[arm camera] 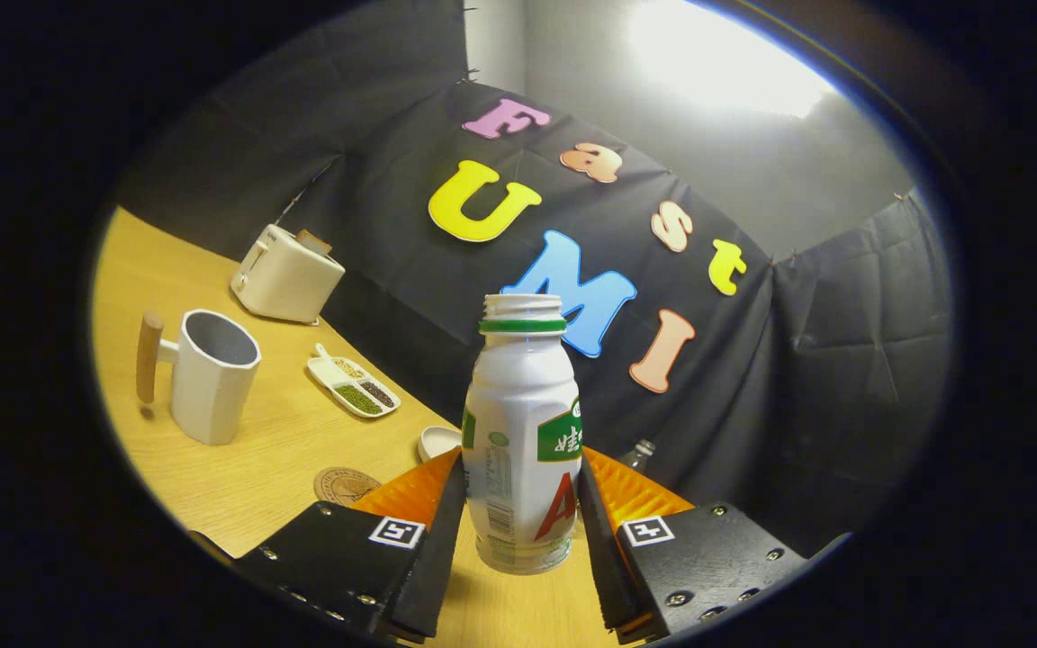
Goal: Take the bottle from table, then pour the juice into the cup, finally place the bottle on the coaster
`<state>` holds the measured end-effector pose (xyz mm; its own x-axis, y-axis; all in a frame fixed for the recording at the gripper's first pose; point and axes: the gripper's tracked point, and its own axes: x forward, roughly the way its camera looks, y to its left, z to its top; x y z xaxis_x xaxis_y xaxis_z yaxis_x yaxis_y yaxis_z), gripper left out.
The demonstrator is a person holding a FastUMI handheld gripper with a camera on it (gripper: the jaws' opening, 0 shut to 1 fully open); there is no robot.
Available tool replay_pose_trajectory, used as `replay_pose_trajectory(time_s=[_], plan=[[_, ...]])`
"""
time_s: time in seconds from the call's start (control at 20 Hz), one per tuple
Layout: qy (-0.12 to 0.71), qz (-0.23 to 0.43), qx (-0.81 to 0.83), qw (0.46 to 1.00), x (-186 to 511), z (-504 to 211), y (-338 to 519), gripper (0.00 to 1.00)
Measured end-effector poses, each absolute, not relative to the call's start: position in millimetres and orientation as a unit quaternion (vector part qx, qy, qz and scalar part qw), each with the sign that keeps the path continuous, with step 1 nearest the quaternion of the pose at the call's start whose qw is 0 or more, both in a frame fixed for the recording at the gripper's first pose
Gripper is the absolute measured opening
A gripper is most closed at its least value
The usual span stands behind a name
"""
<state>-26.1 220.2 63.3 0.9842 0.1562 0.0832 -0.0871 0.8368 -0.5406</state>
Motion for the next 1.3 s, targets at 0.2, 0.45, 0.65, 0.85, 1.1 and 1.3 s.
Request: replay_pose_trajectory(time_s=[0.2,0.45,0.65,0.85,1.1,1.3], plan=[[-0.086,0.052,-0.352,0.931,-27,72,235,0.65],[-0.116,0.049,-0.427,0.895,-36,77,258,0.65],[-0.124,0.052,-0.460,0.877,-28,81,277,0.65],[-0.135,0.049,-0.503,0.853,-24,85,285,0.65],[-0.149,0.045,-0.547,0.823,-27,84,295,0.65],[-0.159,0.043,-0.574,0.802,-23,88,306,0.65]])
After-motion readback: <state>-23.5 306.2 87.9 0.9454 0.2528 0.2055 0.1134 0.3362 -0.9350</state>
